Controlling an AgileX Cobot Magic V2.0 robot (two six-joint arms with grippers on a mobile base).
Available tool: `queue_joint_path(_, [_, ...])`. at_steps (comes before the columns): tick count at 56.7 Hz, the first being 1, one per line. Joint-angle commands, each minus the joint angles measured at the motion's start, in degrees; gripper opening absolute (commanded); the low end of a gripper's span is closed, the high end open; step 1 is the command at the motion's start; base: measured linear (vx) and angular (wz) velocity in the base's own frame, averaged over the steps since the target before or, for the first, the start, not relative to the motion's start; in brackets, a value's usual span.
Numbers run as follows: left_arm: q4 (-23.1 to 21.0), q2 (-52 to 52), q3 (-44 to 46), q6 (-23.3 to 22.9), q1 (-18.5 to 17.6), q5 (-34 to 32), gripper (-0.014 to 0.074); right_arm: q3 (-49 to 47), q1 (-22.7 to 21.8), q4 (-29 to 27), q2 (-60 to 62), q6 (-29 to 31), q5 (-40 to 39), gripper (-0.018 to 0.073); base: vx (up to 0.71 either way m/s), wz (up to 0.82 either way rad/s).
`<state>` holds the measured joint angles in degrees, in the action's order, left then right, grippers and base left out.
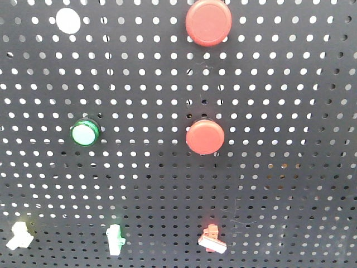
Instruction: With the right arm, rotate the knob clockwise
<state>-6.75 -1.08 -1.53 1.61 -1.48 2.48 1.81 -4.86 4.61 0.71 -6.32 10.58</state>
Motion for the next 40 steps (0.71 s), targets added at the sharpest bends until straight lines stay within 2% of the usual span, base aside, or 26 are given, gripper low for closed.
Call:
queue_joint_path(1, [-0.5,0.0,-0.7,-0.3,0.1,-4.7,-0.0006,0.3,-0.5,0.5,0.5,0.0,-4.9,-0.0009,0.00,0.00])
queue_joint_path(10, [-0.5,0.0,-0.7,-0.3,0.1,-4.7,-0.0006,0.3,-0.5,-0.3,0.5,-0.1,-8.0,-0.0009,0.00,0.00])
queue_joint_path(16, [-0.5,0.0,-0.7,-0.3,0.1,-4.7,-0.0006,0.3,-0.5,-1.7,0.5,-0.1,-12.8,-0.0009,0.00,0.00])
queue_joint_path(26, [-0.5,0.0,-0.7,-0.3,0.1,-4.7,-0.0006,-0.2,-0.5,-0.8,0.5,1.7,-22.3,-0.0009,0.00,0.00])
queue_joint_path(31, [-0.5,0.0,-0.7,-0.3,0.1,-4.7,-0.0006,-3.0,-0.4,-0.8,0.5,1.4,-20.4,-0.0009,0.00,0.00])
queue_joint_path(34, [-0.5,0.0,-0.7,-0.3,0.1,-4.7,-0.0006,-6.5,-0.4,-0.4,0.5,1.4,-16.3,-0.0009,0.00,0.00])
queue_joint_path(40, [-0.5,0.0,-0.7,-0.3,0.1,-4.7,-0.0006,-17.9,-0.4,4.0,-2.6,3.3,-9.1,-0.0009,0.00,0.00])
